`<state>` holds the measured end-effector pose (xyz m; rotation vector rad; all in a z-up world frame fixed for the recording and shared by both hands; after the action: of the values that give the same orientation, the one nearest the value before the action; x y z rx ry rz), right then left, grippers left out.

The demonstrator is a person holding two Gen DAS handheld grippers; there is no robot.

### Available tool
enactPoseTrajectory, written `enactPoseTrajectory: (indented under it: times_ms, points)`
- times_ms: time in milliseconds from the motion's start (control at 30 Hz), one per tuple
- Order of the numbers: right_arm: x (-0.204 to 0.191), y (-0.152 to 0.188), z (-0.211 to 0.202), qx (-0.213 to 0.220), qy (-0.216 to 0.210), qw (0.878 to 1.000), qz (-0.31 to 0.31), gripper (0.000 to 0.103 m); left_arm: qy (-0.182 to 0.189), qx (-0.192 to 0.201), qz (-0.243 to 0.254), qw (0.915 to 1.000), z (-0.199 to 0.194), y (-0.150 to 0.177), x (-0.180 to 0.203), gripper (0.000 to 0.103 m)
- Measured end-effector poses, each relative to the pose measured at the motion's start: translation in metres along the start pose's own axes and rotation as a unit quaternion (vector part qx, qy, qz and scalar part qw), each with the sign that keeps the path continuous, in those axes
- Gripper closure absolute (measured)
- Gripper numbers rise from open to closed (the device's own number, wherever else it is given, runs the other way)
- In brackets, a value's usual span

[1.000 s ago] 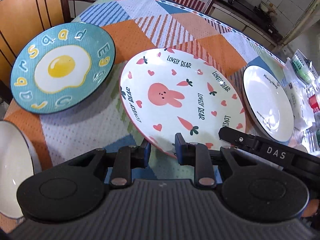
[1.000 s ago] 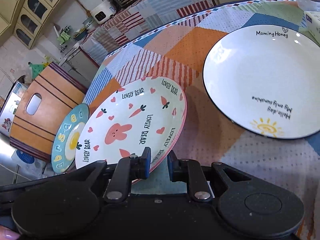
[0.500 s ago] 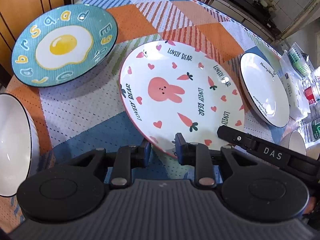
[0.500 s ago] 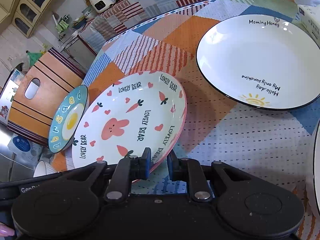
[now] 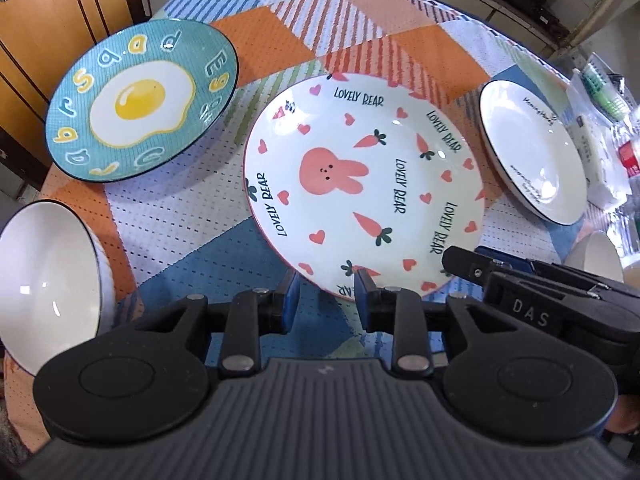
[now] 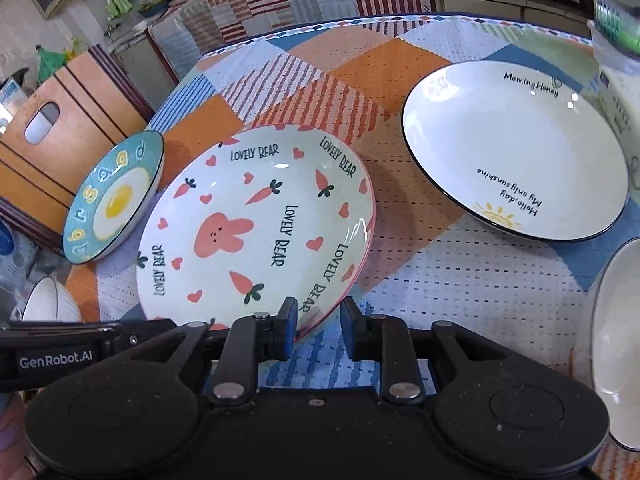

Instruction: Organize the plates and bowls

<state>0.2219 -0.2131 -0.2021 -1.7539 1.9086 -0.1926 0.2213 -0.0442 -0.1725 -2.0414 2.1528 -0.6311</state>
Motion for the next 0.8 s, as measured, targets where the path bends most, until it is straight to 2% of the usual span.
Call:
enactPoseTrajectory:
  times_ms: [133,467,533,633,800]
  points:
    - [-0.008,-0.002,-0.027,0.008,-0.017,1.000,-0.002,0.059,-0.009,0.007,0.022,0.9997,-0.027,0.000,-0.004,0.072]
    - [-0.036,-0.005,-0.091,0.027,-0.078,0.996,-0.021,0.049,-0.023,0.028,0.081,0.9960,-0.096,-0.003,-0.034,0.067]
    - [-0.044,-0.005,-0.100,0.028,-0.087,0.995,-0.029,0.047,-0.031,0.037,0.093,0.9945,-0.109,-0.005,-0.044,0.062]
    - [-0.059,-0.005,-0.110,0.033,-0.099,0.994,-0.042,0.040,-0.037,0.045,0.108,0.9924,-0.124,-0.009,-0.061,0.061]
    - [-0.085,-0.008,-0.112,0.032,-0.111,0.991,-0.061,0.035,-0.026,0.062,0.120,0.9905,-0.136,-0.019,-0.095,0.052]
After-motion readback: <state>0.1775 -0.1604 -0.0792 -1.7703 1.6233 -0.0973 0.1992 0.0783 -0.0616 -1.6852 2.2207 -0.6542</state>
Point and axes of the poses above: each gripper's, at about its wrist camera, not at the fingertips, and z roughly the way its jaws point, x to its right, y to its underside, the point moved 5 cm from there along z, roughly the way its jaws point, and after that the axes turned 3 degrees about z, right-handed, at the moved point
